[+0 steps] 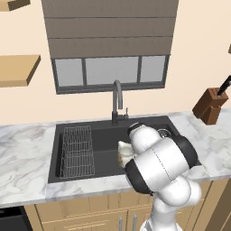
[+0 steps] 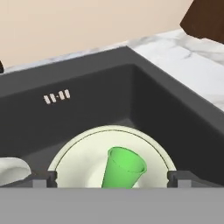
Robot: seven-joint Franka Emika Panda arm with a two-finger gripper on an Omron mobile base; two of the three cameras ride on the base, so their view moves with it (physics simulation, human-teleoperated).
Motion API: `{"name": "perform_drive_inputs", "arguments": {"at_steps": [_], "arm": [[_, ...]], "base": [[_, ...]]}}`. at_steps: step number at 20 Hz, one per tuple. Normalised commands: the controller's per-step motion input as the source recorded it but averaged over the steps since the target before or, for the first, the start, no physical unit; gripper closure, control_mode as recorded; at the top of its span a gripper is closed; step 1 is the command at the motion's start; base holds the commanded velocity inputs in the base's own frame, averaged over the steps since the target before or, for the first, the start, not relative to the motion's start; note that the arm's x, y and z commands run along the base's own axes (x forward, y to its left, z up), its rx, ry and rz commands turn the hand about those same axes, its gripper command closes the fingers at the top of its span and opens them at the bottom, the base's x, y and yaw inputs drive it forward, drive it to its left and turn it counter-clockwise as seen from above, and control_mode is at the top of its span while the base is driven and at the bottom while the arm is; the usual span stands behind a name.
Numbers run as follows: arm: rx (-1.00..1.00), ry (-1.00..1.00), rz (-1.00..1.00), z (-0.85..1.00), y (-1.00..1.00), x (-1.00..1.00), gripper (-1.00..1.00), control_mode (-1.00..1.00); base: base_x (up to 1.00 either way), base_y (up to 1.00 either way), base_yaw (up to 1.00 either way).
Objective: Pick the bowl and cup and place them in the sink. Then turn on the water.
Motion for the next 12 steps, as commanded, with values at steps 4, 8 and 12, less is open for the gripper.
{"name": "perform_drive_inputs", "arguments": {"at_steps": [4, 8, 12], "arm": [[0.07, 0.0, 0.02, 0.33, -0.1, 0.41, -1.0, -1.0], [0.03, -0.12, 0.05, 0.03, -0.13, 0.08, -1.0, -1.0], [0.02, -0.23, 0.04, 0.0, -0.09, 0.0, -1.0, -1.0]], "base": [[0.0, 0.0, 0.0], [0.0, 0.0, 0.0], [0.0, 0.0, 0.0]]}}
